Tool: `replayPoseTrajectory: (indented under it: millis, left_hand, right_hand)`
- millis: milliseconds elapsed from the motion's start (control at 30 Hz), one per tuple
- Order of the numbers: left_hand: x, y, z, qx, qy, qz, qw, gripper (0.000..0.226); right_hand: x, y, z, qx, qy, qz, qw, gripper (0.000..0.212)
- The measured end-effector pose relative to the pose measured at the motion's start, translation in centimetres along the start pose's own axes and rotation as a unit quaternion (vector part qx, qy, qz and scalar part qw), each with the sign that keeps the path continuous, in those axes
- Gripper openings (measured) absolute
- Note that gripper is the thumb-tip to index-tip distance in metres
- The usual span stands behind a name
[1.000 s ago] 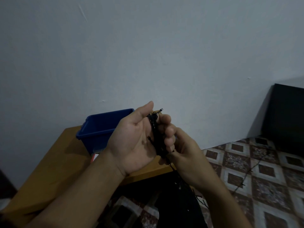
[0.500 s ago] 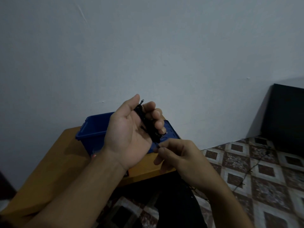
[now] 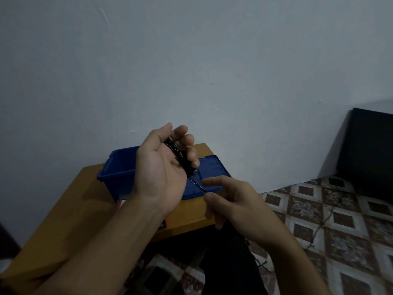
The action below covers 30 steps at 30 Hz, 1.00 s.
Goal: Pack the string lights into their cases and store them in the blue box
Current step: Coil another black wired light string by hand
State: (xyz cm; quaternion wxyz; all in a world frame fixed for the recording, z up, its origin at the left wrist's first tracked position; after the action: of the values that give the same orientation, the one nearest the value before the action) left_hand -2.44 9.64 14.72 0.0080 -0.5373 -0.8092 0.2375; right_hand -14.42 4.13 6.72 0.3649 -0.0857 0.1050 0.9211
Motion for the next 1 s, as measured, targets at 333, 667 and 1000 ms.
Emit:
replayPoseTrajectory:
  millis: [333, 667, 1000]
  left_hand:
    - [-0.1, 0.3, -0.2, -0.091, -0.054, -0.029, 0.994, 0.023]
    - [-0.4, -0.2, 1.2, -0.271, 0.005, 0.054, 0.961, 0.059]
    - [-0.2, -0.4, 3.7, -0.459, 0.088, 0.129, 0.875, 0.082]
  right_hand:
    - [0.1, -0.1, 0.2, 0.024, 0.008, 0.016, 1.0, 0.028]
    - [0.5, 1.1, 1.7, -0.035, 0.079, -0.054, 0.995, 0.033]
    - [0.4, 1.0, 1.7, -0.107, 0.083, 0.001, 0.991, 0.022]
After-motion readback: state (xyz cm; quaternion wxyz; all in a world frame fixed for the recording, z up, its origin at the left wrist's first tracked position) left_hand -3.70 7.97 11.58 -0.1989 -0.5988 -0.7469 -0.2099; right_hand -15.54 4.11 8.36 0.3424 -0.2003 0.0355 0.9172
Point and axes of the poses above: each hand's wrist, its own x-axis away from the middle knuckle, its own y-axis out of the back of the hand, z = x × y, the point moved 7 cm from there along -x, towards the middle knuckle, and after that the axes turned 10 degrees about -x, right-handed, at the moved point
